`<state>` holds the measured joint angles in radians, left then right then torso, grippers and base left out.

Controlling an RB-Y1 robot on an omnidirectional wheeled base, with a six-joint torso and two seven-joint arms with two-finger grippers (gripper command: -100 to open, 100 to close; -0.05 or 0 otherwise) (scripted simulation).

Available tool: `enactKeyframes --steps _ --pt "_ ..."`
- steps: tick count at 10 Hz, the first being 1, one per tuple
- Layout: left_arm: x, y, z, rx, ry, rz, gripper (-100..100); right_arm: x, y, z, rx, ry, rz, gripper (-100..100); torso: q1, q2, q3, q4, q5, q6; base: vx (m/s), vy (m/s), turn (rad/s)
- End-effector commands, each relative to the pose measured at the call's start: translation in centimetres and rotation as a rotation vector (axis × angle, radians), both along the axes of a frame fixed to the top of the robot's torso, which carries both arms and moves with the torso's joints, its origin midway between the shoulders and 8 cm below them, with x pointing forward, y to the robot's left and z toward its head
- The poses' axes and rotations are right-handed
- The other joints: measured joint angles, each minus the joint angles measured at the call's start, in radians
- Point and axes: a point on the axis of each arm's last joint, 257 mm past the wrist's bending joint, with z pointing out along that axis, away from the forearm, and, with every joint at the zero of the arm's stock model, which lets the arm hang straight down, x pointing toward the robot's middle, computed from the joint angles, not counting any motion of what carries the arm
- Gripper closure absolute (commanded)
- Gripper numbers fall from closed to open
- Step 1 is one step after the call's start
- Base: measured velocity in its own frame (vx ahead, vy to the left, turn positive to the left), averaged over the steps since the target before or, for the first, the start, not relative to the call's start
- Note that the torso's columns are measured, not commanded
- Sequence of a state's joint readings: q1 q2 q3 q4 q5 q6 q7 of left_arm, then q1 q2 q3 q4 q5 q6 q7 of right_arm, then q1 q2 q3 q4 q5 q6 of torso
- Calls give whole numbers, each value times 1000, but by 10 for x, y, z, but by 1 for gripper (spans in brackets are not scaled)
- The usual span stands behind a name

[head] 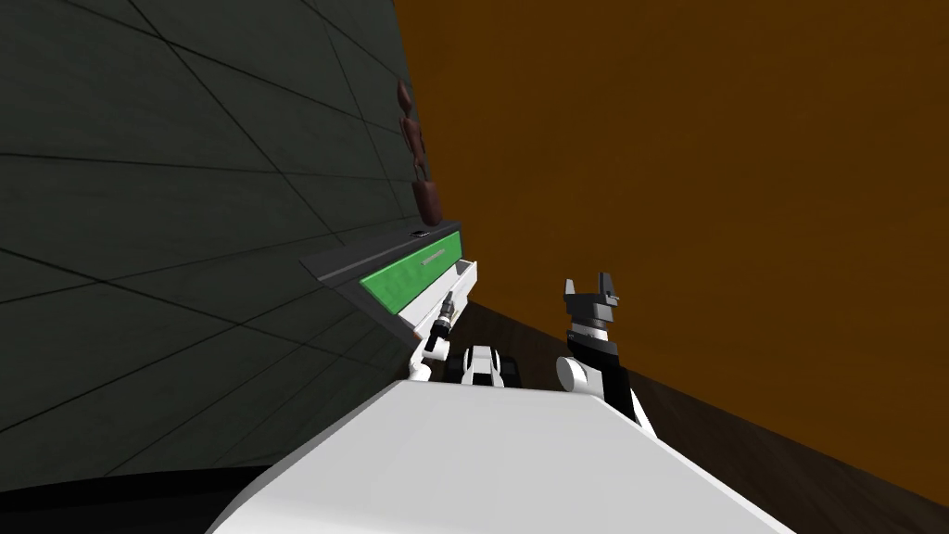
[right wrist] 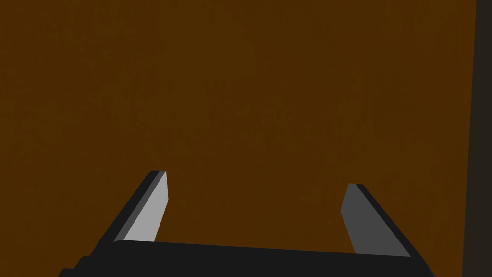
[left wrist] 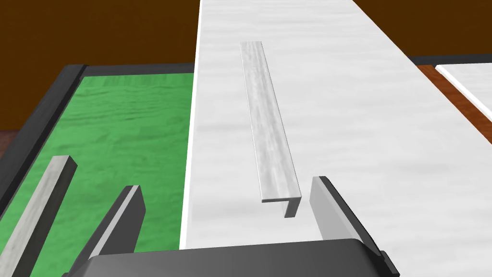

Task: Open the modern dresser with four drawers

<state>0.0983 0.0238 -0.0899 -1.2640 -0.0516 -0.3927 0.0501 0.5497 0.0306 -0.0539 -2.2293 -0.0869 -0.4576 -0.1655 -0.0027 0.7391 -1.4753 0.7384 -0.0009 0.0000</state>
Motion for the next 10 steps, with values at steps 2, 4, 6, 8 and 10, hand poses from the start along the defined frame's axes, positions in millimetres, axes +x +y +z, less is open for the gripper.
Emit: enactKeyframes --steps 2,4,6,8,10 --pt "20 -6 20 -1 2 -5 -100 0 0 0 0 0 0 0 2 1 0 0 1 0 -60 1 10" --pt "21 -8 15 -1 15 -5 -100 0 0 0 0 0 0 0 1 5 2 5 -1 -1 -37 -1 8" --pt "21 -9 12 -1 24 -5 0 0 0 0 0 0 0 0 2 3 1 3 -1 -2 2 -1 -6" --pt "20 -9 11 -1 29 -5 0 0 0 0 0 0 0 0 3 2 1 1 0 -1 0 0 0" --pt "20 -9 10 -1 31 -5 0 0 0 0 0 0 0 0 3 1 0 1 0 -1 0 0 0"
